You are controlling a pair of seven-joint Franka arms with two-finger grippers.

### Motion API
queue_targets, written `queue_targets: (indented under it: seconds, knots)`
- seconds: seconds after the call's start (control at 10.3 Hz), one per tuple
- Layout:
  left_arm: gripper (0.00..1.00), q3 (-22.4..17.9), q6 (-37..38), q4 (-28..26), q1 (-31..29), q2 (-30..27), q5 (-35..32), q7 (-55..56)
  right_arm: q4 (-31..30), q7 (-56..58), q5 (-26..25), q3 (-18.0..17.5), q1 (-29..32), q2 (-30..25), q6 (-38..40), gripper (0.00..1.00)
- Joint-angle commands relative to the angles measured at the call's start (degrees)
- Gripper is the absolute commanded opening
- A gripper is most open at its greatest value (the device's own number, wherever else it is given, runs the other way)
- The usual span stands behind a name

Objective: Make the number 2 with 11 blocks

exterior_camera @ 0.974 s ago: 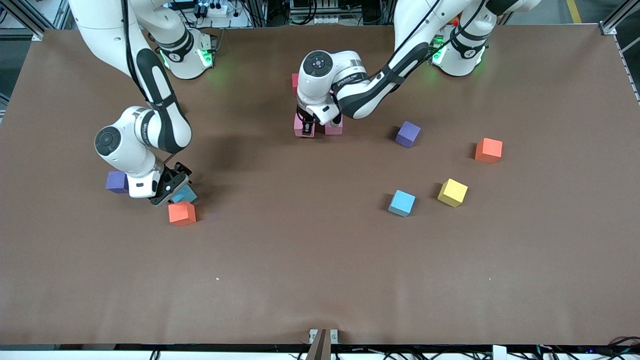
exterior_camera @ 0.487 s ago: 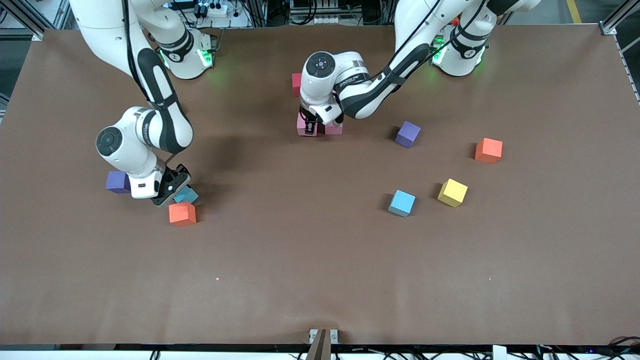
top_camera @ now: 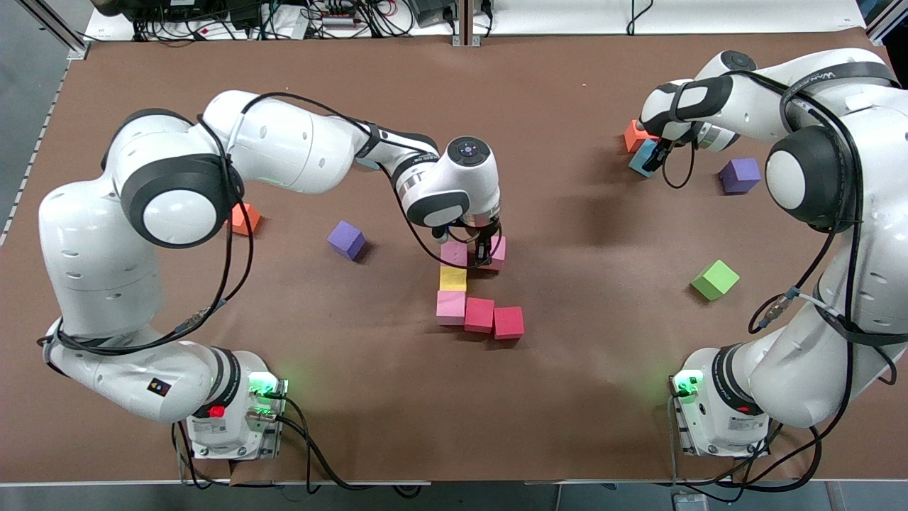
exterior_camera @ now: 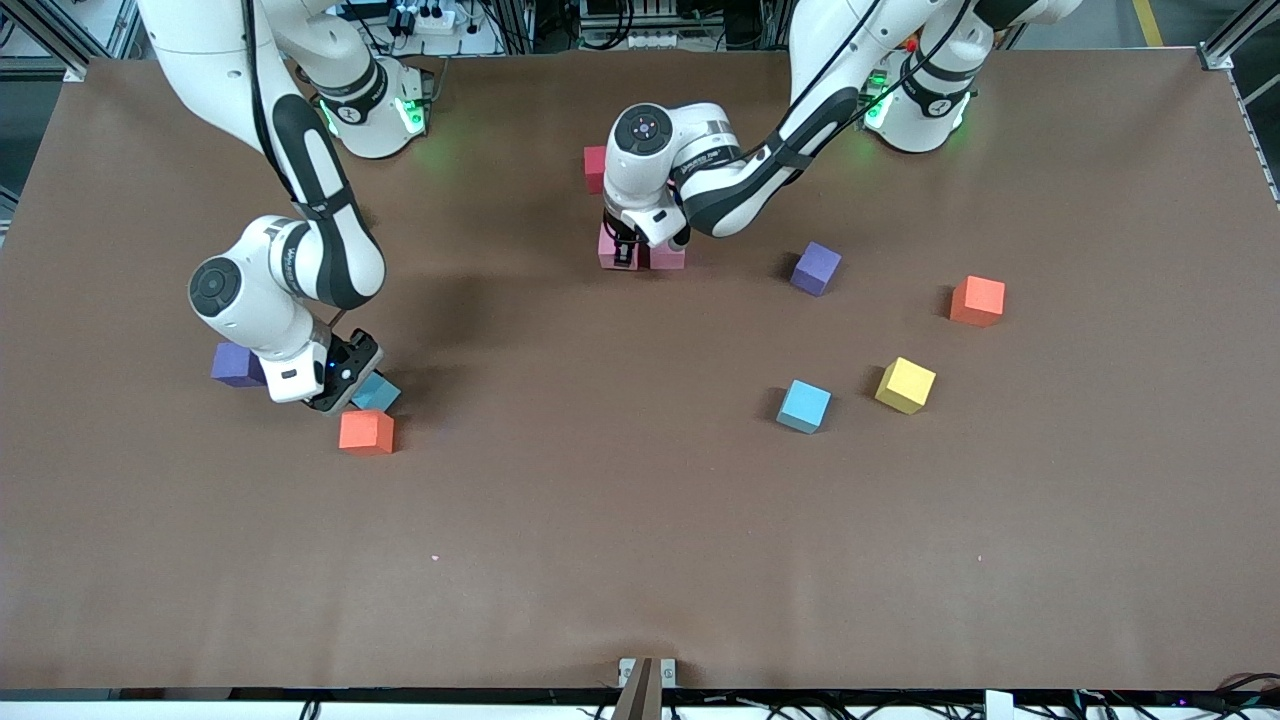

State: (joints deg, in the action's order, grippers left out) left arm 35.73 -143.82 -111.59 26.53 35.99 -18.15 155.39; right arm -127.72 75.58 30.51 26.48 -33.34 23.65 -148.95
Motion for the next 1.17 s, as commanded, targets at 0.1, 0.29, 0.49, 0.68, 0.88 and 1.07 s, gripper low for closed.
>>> queue_targets:
  seconds: [0.1,0.29,0.49,0.68,0.88,1.07]
  knots:
    - [0.00,0.22,-0.85,-2.41,-0.51,-2.51,-1.45,3.51,4.05,4.22,1.57,-0.02,0.64,-1.67,9.01,0.00]
    - [0.00,0.22,-0.93,-2.58,-0.51,-2.86,-1.36,3.69,5.80,3.70,1.05,0.07,0.82,-2.03,9.56,0.00]
    - [0.00,0.22,-0.93,-3.11,-0.60,-2.95,-1.36,3.69,9.49,3.44,0.96,0.07,1.17,-1.59,13.22,0.00]
    - [0.00,0.22,-0.93,-3.64,-0.60,-3.04,-1.36,3.69,11.70,3.26,0.87,-0.02,1.26,-1.50,15.26,0.00]
    - [0.00,0.22,-1.28,-3.90,-0.60,-3.12,-1.36,3.69,14.94,2.65,-2.97,-1.94,3.87,-1.06,17.37,0.00]
    - [0.00,0.22,-1.46,-4.25,-0.60,-3.38,-1.36,3.78,17.67,-0.24,-8.16,-7.55,9.40,-1.06,20.70,0.00]
